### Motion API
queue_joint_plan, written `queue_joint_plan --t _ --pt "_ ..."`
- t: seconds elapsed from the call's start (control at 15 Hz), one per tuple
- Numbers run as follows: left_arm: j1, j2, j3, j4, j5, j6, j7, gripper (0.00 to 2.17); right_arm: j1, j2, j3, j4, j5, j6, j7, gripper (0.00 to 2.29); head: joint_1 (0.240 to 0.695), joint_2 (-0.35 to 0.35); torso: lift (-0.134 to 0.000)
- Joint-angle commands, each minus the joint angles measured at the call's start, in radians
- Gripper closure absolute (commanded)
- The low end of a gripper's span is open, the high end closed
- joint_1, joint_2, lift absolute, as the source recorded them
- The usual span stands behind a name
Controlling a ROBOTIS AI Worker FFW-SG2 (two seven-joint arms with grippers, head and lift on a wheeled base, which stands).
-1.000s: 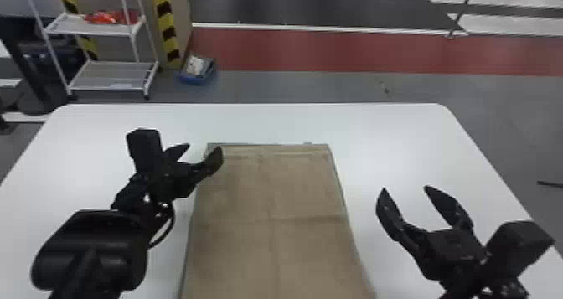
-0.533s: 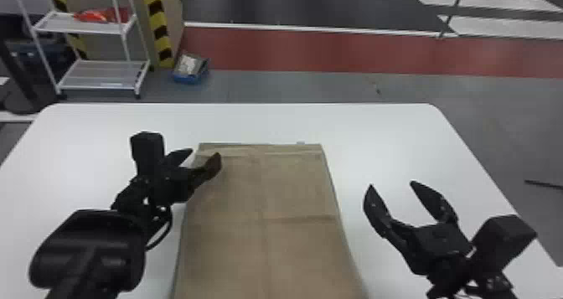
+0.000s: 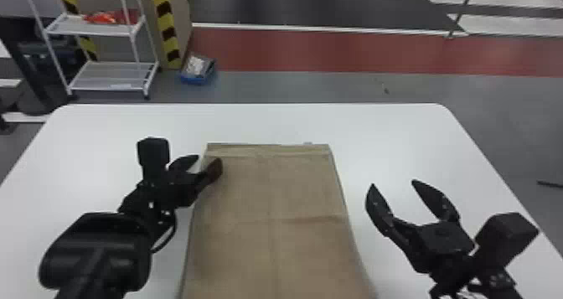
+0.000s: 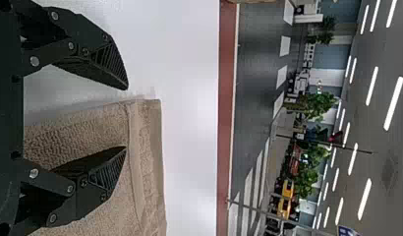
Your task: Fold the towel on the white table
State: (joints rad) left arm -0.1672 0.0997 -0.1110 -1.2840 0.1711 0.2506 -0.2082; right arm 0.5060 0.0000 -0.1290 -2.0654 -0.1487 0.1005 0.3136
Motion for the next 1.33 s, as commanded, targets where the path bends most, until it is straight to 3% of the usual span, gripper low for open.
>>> queue_joint_plan --t 0.0,0.13,0.2,0.27,0.73,1.13,1.27 --pt "0.002 -0.002 0.002 0.0 0.002 0.0 0.003 0.52 -0.001 0.001 0.0 0.002 -0.005 0.0 0.005 0.14 0.695 -0.066 -0.123" --pt "0.003 0.0 0.004 -0.003 0.001 0.003 0.003 0.54 -0.003 0.001 0.0 0.002 -0.006 -0.003 0.004 0.14 0.695 -0.061 -0.123" --pt "0.003 0.0 0.008 -0.003 0.001 0.016 0.003 0.78 -0.003 0.001 0.0 0.004 -0.006 -0.003 0.004 0.14 0.695 -0.061 -0.123" --pt "0.003 0.0 0.01 -0.005 0.001 0.019 0.003 0.85 -0.003 0.001 0.002 0.004 -0.005 -0.003 0.004 0.14 0.695 -0.061 -0.123" --pt "0.023 0.0 0.024 -0.043 0.004 0.022 0.032 0.99 -0.009 0.001 0.008 0.013 0.0 -0.006 0.004 0.14 0.695 -0.05 -0.123" --pt "0.176 0.003 0.013 -0.337 0.002 0.022 0.075 0.99 -0.007 0.001 0.009 0.013 0.001 -0.003 0.005 0.14 0.695 -0.043 -0.123" --pt "0.213 0.003 -0.021 -0.423 -0.045 0.056 0.118 0.91 -0.006 0.001 0.012 0.01 0.0 -0.003 0.005 0.14 0.695 -0.05 -0.123"
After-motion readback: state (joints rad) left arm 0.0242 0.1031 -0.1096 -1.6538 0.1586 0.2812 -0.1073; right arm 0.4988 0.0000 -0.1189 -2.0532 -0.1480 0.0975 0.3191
